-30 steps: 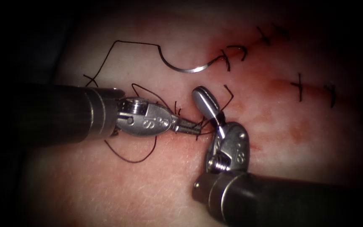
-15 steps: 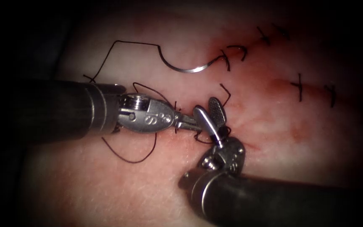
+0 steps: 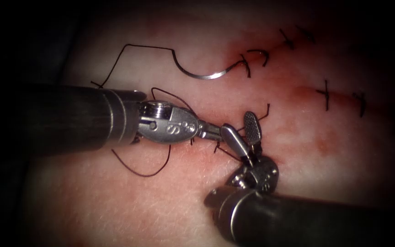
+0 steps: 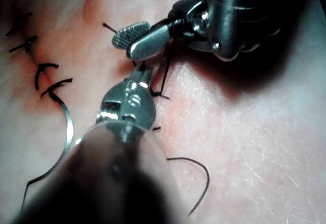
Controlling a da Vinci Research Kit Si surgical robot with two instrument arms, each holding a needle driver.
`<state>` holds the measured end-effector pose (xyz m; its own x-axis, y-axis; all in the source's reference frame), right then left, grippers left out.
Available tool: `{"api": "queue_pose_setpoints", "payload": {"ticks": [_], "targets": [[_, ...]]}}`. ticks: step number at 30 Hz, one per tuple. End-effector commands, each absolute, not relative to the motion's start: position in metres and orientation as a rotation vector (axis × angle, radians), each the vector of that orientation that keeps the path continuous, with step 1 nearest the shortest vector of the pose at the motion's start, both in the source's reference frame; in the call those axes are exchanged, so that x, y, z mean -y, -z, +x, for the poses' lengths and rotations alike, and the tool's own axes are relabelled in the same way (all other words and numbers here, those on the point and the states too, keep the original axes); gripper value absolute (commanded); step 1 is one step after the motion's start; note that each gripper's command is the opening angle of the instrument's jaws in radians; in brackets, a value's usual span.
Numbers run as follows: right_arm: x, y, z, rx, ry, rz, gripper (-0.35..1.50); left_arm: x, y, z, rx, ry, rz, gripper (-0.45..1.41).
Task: Wound Closure
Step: Gasp the short suture end with the right tool, then tool is bound. Unwrap the tool and try again.
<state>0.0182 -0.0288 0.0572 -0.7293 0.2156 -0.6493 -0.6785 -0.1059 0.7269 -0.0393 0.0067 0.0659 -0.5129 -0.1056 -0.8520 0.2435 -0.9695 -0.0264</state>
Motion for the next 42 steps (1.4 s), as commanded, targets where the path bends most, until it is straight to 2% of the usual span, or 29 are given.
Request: {"api": "queue_pose_setpoints", "payload": {"ticks": [1,4,6,12,17,22,28,32,39,41,42], "targets": [[0.0291,-0.0578,0.0184,-1.571,-1.946,-0.496,1.10,-0.0066,-0.0666,-0.0398,-0.209,2.559,1.428,-0.45],[0.0292,-0.0577,0.0182,-1.635,-2.029,-0.348,1.18,-0.0062,-0.0669,-0.0398,-0.202,2.558,1.423,-0.45],[0.0292,-0.0576,0.0183,-1.671,-2.080,-0.239,1.16,-0.0059,-0.0671,-0.0398,-0.199,2.556,1.421,-0.45],[0.0282,-0.0581,0.0186,-1.541,-2.192,-0.068,1.40,-0.0051,-0.0675,-0.0393,-0.194,2.544,1.421,-0.45],[0.0274,-0.0580,0.0188,-1.514,-2.176,-0.054,1.41,-0.0050,-0.0675,-0.0387,-0.193,2.533,1.421,-0.45],[0.0267,-0.0573,0.0195,-1.508,-1.943,-0.085,1.33,-0.0056,-0.0677,-0.0379,-0.204,2.531,1.426,-0.45],[0.0256,-0.0567,0.0203,-1.553,-1.574,-0.106,1.36,-0.0068,-0.0695,-0.0369,-0.211,2.551,1.414,-0.45],[0.0255,-0.0569,0.0207,-1.583,-1.401,-0.106,1.28,-0.0080,-0.0712,-0.0360,-0.225,2.569,1.414,-0.45],[0.0255,-0.0573,0.0204,-1.478,-1.122,-0.059,1.15,-0.0109,-0.0731,-0.0344,-0.250,2.588,1.412,-0.45],[0.0255,-0.0574,0.0203,-1.443,-1.054,-0.019,1.16,-0.0114,-0.0727,-0.0340,-0.253,2.589,1.419,-0.45],[0.0254,-0.0576,0.0202,-1.412,-1.016,0.035,1.03,-0.0116,-0.0721,-0.0337,-0.243,2.592,1.437,-0.45]]}}
